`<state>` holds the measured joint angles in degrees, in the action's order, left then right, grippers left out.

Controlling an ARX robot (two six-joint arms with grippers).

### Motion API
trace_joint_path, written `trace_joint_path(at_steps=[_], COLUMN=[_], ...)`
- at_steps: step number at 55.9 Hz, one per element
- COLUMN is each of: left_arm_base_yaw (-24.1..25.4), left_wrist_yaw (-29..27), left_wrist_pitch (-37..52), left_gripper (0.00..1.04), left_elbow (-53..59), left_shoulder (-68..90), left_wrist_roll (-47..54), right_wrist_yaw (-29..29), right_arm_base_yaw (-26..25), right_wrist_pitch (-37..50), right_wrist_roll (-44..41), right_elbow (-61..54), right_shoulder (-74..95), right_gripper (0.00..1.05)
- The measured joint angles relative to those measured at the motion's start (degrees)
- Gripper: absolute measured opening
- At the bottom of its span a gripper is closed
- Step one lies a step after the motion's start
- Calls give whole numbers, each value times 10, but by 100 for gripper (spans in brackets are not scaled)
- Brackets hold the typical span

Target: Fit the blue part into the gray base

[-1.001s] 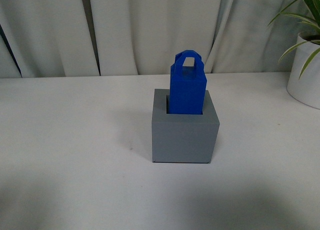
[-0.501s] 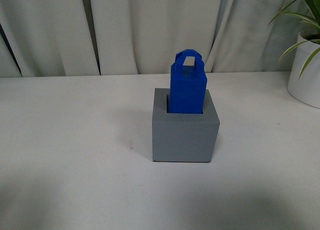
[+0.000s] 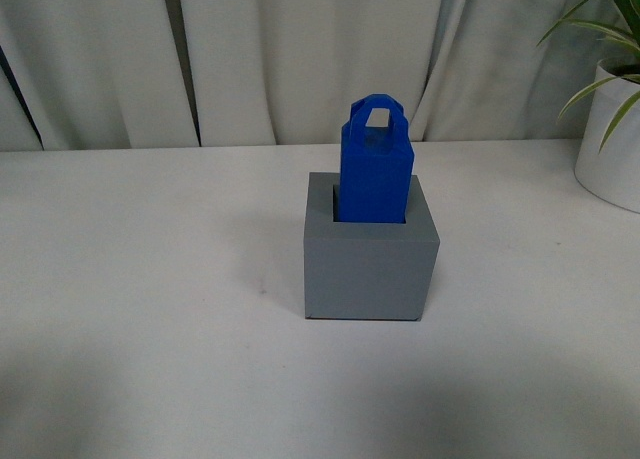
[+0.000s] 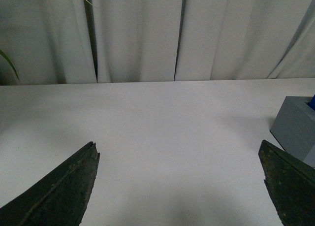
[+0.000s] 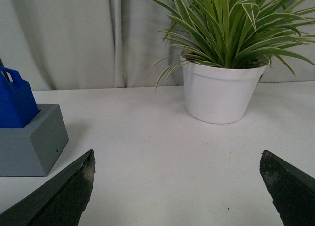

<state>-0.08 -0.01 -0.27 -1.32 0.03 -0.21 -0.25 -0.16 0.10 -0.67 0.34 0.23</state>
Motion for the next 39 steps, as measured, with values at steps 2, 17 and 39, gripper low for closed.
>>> trace_joint_path(at_steps=[2, 17, 39], left_arm_base_yaw=[0, 0, 0], left_wrist_yaw=[0, 0, 0], left_wrist_pitch=[0, 0, 0], left_gripper=[99, 99, 99], left_elbow=[0, 0, 0], left_shoulder=[0, 0, 0], left_wrist_roll=[0, 0, 0], right_wrist_yaw=[0, 0, 0], right_arm_base_yaw=[0, 0, 0], right_wrist_pitch=[0, 0, 0], right_wrist_roll=[0, 0, 0], right_elbow=[0, 0, 0], right_shoulder=[0, 0, 0], right_gripper=[97, 97, 97])
